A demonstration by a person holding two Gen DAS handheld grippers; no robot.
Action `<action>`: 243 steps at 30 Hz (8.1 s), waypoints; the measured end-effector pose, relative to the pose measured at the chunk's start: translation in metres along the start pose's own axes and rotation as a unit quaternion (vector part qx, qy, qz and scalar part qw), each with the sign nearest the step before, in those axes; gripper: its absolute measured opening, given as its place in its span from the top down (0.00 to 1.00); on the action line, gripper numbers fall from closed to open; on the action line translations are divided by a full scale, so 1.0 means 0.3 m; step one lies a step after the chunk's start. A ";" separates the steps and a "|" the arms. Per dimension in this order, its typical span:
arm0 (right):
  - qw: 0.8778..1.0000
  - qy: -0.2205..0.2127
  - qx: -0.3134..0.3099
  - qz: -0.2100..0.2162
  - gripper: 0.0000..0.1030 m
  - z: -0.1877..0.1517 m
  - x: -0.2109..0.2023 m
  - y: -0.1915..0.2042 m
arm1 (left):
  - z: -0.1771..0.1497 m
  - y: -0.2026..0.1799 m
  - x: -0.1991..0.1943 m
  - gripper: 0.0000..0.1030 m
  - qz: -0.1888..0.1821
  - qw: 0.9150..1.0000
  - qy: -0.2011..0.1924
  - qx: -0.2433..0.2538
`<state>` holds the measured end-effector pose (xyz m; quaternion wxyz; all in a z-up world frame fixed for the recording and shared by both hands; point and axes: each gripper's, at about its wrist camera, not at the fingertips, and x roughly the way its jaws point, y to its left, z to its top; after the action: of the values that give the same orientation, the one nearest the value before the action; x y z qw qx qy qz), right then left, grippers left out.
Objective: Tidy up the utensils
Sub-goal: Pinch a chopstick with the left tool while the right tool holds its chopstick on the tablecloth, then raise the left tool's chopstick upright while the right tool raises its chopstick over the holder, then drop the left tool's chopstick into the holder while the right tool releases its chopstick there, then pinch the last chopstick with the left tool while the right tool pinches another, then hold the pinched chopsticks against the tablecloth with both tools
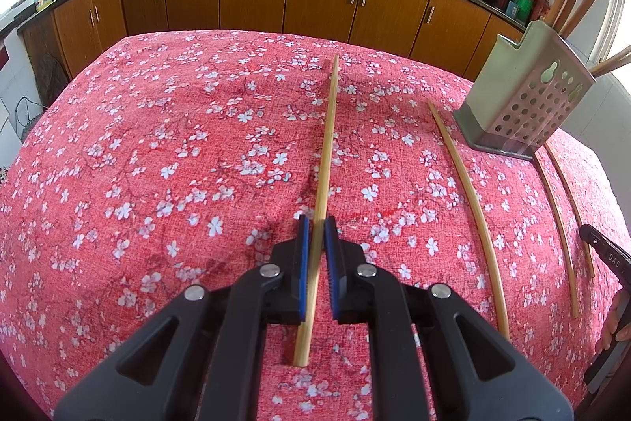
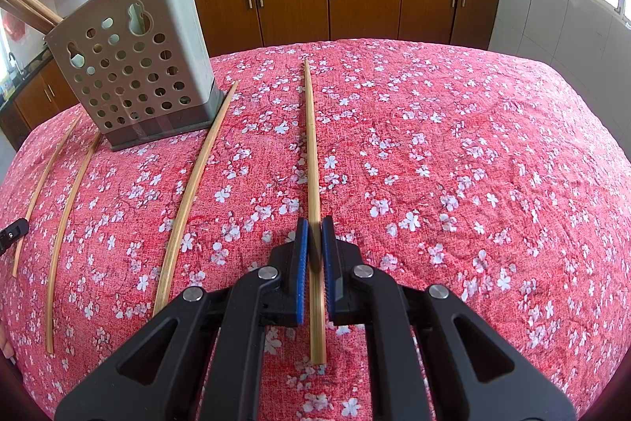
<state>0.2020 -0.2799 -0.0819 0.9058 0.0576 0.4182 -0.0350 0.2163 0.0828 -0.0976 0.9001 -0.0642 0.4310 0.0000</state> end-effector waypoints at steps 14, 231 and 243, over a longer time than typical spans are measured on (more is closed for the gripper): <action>1.000 0.001 -0.002 0.009 0.92 -0.011 -0.011 -0.001 | -0.029 -0.025 -0.036 0.88 0.013 0.999 0.011 0.037; 1.000 0.000 -0.024 0.020 0.92 0.011 0.033 0.074 | 0.025 -0.174 0.070 0.87 0.017 0.999 -0.001 0.046; 1.000 0.000 -0.023 0.020 0.92 0.010 0.033 0.073 | 0.025 -0.174 0.070 0.87 0.018 0.999 -0.001 0.045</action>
<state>0.2131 -0.2586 -0.0859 0.9075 0.0451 0.4175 -0.0069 0.2383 0.0307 -0.1031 0.9023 -0.0158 0.4309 -0.0029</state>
